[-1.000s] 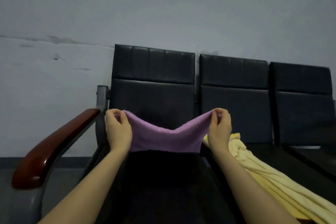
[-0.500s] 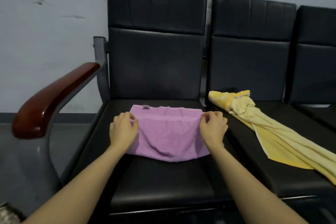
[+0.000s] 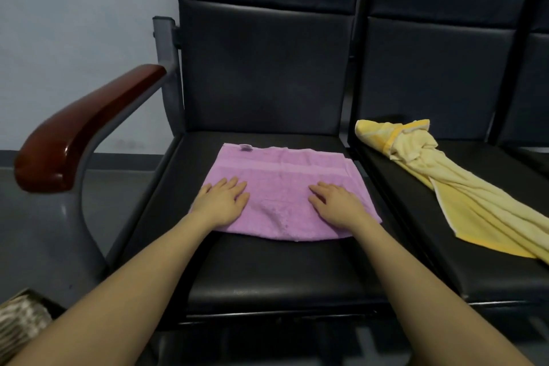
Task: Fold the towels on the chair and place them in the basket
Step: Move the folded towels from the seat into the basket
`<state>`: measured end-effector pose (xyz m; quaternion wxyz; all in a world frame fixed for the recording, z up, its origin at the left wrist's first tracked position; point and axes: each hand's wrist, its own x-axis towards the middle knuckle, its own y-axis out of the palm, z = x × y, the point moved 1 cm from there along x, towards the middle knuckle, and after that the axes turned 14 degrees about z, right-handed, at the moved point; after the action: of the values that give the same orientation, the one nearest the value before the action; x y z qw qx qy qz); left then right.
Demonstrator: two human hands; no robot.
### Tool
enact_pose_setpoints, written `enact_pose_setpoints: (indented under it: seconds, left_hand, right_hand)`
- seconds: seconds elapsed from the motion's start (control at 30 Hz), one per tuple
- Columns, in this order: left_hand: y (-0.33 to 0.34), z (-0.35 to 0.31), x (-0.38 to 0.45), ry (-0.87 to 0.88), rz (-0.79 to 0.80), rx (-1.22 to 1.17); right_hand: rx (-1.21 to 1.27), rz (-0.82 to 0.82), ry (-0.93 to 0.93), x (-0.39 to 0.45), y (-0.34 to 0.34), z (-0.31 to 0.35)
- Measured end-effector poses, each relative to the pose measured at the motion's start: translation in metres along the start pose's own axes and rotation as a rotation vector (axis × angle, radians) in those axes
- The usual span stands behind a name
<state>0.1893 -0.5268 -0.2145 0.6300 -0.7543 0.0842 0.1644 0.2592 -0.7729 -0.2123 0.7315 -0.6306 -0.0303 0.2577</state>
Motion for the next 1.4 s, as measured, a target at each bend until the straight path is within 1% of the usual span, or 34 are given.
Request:
enact_pose_setpoints:
  seconds: [0.13, 0.33, 0.43, 0.53, 0.67, 0.77, 0.87, 0.97, 1.1, 1.17, 1.3, 1.4]
  left_hand:
    - [0.002, -0.004, -0.027, 0.014, -0.084, 0.026]
    - [0.013, -0.005, -0.066, 0.073, -0.137, 0.074]
    - [0.009, -0.009, -0.065, 0.1, -0.175, 0.067]
    - [0.001, -0.013, -0.053, 0.096, -0.226, 0.003]
    - [-0.017, -0.013, -0.024, 0.043, -0.278, -0.069]
    - [-0.028, -0.005, 0.001, 0.004, -0.3, -0.164]
    - [-0.034, 0.005, 0.026, -0.059, -0.341, -0.211]
    - [-0.034, 0.015, 0.047, -0.122, -0.366, -0.248]
    - [-0.028, 0.022, 0.065, -0.195, -0.341, -0.237]
    - [-0.027, 0.023, 0.07, -0.211, -0.345, -0.225]
    - [-0.026, 0.023, 0.072, -0.196, -0.394, -0.286]
    - [-0.028, 0.022, 0.063, -0.16, -0.474, -0.364]
  right_hand:
    - [0.011, -0.117, -0.032, -0.029, 0.011, 0.008]
    - [0.045, -0.212, -0.115, -0.067, 0.028, 0.02]
    - [0.086, -0.231, -0.141, -0.069, 0.028, 0.022]
    - [0.206, -0.253, -0.148, -0.058, 0.018, 0.021]
    - [0.34, -0.339, -0.034, -0.034, 0.001, 0.011]
    - [0.401, -0.416, 0.081, -0.015, -0.012, -0.005]
    - [0.425, -0.468, 0.169, 0.006, -0.024, -0.022]
    - [0.362, -0.452, 0.239, 0.028, -0.031, -0.033]
    - [0.259, -0.339, 0.321, 0.047, -0.024, -0.04]
    - [0.24, -0.311, 0.352, 0.052, -0.02, -0.042]
    - [0.33, -0.33, 0.338, 0.055, -0.019, -0.041]
    - [0.337, -0.344, 0.271, 0.048, -0.021, -0.037]
